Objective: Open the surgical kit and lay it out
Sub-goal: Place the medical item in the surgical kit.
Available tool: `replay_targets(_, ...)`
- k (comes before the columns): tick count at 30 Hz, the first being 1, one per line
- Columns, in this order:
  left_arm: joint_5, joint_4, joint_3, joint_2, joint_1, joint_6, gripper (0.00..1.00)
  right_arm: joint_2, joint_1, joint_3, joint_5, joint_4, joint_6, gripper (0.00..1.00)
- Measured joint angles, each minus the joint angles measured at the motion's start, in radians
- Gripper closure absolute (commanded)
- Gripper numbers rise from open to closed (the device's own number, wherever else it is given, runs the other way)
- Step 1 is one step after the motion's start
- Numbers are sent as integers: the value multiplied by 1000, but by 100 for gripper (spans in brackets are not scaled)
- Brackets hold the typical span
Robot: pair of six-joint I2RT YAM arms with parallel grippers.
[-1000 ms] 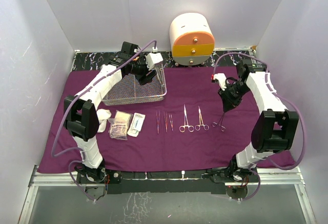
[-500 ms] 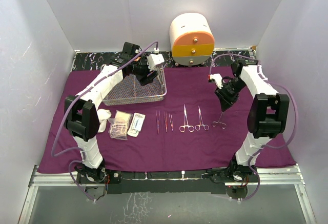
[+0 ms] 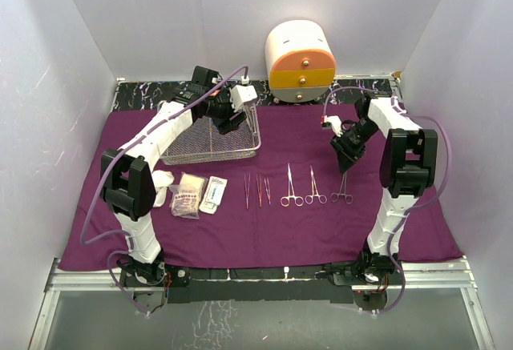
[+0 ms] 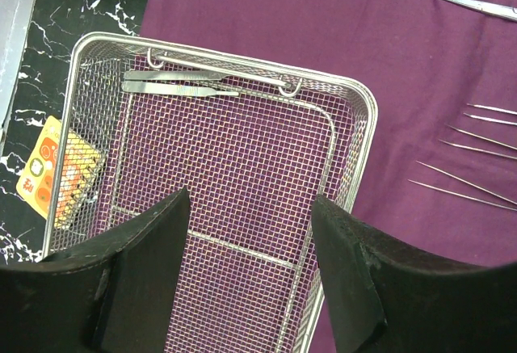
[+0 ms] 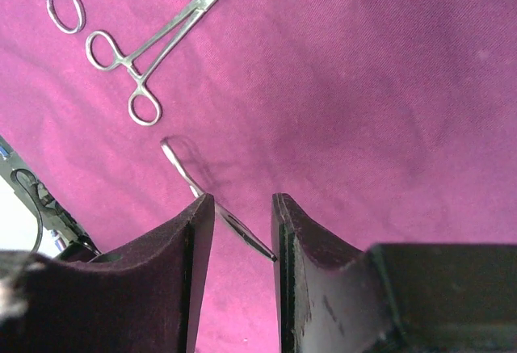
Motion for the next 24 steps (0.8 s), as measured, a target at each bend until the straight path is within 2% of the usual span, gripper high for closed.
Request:
replay_targets(11,0,-5,-3,0,0,12,39,108,0,88,-74,2,22,67)
replay_targets(24,0,-11,-4,0,0,18,39,172,0,100,-153,9,76,71)
